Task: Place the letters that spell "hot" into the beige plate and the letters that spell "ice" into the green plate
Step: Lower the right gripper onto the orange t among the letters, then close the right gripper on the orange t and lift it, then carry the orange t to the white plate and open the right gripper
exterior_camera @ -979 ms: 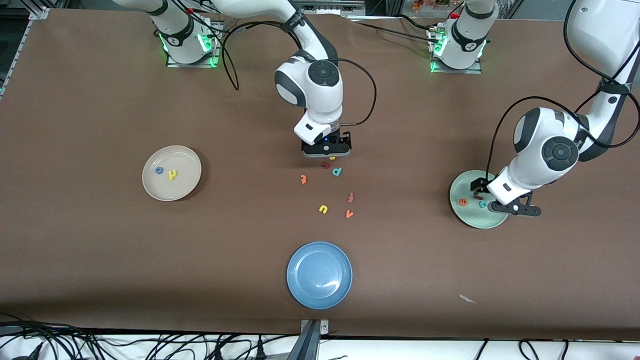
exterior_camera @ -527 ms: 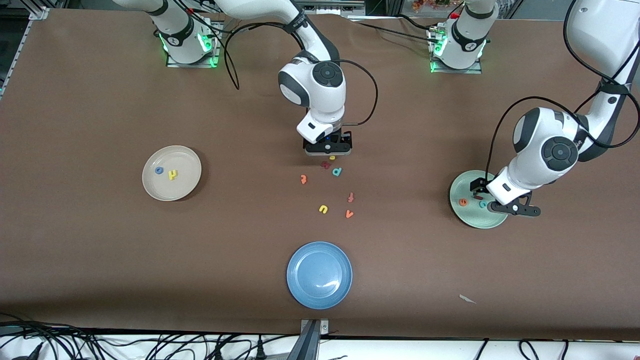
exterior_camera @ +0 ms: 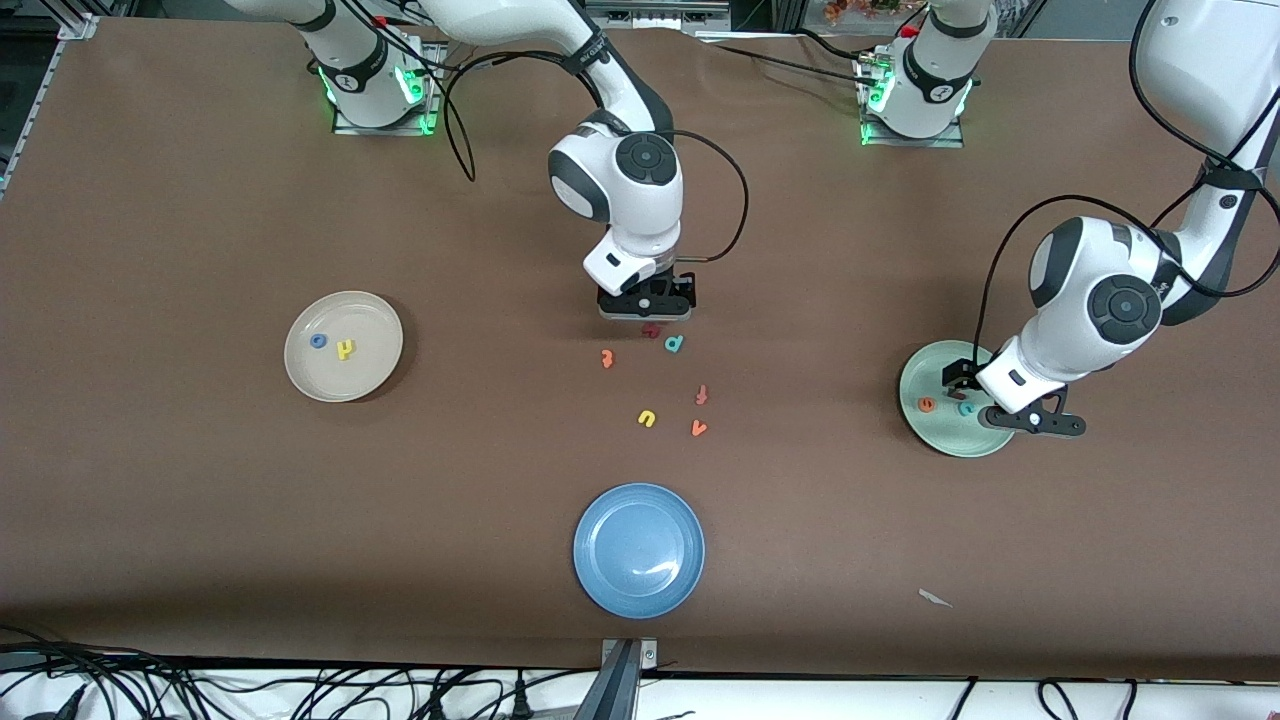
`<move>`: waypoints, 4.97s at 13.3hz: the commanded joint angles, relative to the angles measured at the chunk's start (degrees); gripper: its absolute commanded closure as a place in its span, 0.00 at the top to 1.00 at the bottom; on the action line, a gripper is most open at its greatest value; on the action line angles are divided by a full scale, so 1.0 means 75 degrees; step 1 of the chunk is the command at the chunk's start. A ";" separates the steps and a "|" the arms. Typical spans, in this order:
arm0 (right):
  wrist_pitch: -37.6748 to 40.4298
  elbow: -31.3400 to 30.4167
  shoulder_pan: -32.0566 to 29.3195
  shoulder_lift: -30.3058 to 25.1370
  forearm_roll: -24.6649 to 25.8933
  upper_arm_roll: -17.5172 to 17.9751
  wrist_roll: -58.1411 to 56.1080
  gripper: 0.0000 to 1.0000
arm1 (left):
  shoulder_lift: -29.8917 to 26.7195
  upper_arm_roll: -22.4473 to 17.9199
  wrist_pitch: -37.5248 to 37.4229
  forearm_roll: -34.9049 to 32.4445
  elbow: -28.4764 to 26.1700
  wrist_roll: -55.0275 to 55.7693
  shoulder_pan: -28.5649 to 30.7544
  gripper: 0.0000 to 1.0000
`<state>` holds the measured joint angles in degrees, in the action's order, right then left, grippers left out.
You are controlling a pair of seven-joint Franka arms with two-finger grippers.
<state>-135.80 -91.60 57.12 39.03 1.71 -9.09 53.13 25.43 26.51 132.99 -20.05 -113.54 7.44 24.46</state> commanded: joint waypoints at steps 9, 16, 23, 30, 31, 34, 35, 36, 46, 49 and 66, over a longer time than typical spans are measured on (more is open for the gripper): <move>-0.0022 0.0037 -0.0046 0.0046 0.0100 0.0017 0.0392 0.99 | 0.0078 0.0074 -0.0037 0.0482 0.0162 -0.0102 0.0196 1.00; 0.0002 -0.0103 -0.0034 0.0034 0.0358 -0.0381 0.0206 0.99 | 0.0078 0.0074 -0.0026 0.0482 0.0162 -0.0114 0.0302 1.00; -0.0514 -0.0279 -0.0163 0.0456 0.0393 -0.0452 0.0076 0.99 | 0.0078 0.0074 -0.0037 0.0482 0.0162 -0.0114 0.0325 1.00; -0.0760 -0.0267 -0.0187 0.0726 0.0557 -0.0545 -0.0076 0.74 | 0.0090 0.0074 0.0010 0.0447 0.0174 -0.0114 0.0407 1.00; -0.0760 -0.0267 -0.0187 0.0726 0.0557 -0.0545 -0.0076 0.50 | 0.0090 0.0074 -0.0002 0.0447 0.0174 -0.0125 0.0407 1.00; -0.0748 -0.0256 -0.0187 0.0737 0.0499 -0.0545 -0.0053 0.46 | 0.0090 0.0063 0.0010 0.0447 0.0174 -0.0125 0.0407 1.00; -0.0760 -0.0256 -0.0187 0.0737 0.0510 -0.0545 -0.0053 0.46 | 0.0090 0.0074 0.0010 0.0447 0.0174 -0.0125 0.0407 1.00; -0.0760 -0.0244 -0.0187 0.0737 0.0499 -0.0545 -0.0053 0.46 | 0.0090 0.0074 0.0010 0.0447 0.0174 -0.0137 0.0407 1.00; -0.0971 -0.0162 -0.0187 0.0866 0.0464 -0.0545 0.0006 0.40 | 0.0090 0.0062 -0.0002 0.0389 0.0174 -0.0524 0.0606 1.00; -0.0971 -0.0173 -0.0175 0.0866 0.0464 -0.0545 0.0006 0.22 | 0.0090 0.0062 -0.0002 0.0400 0.0174 -0.0512 0.0606 1.00; 0.1100 -0.0653 -0.1134 -0.1322 -0.0987 -0.0860 -0.2943 0.15 | 0.0078 0.0062 -0.0002 0.0412 0.0174 -0.0547 0.0606 1.00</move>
<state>-131.75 -92.74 51.21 35.87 -1.93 -15.29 38.23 25.47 26.48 133.15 -17.73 -113.31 5.01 28.54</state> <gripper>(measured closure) 0.811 0.000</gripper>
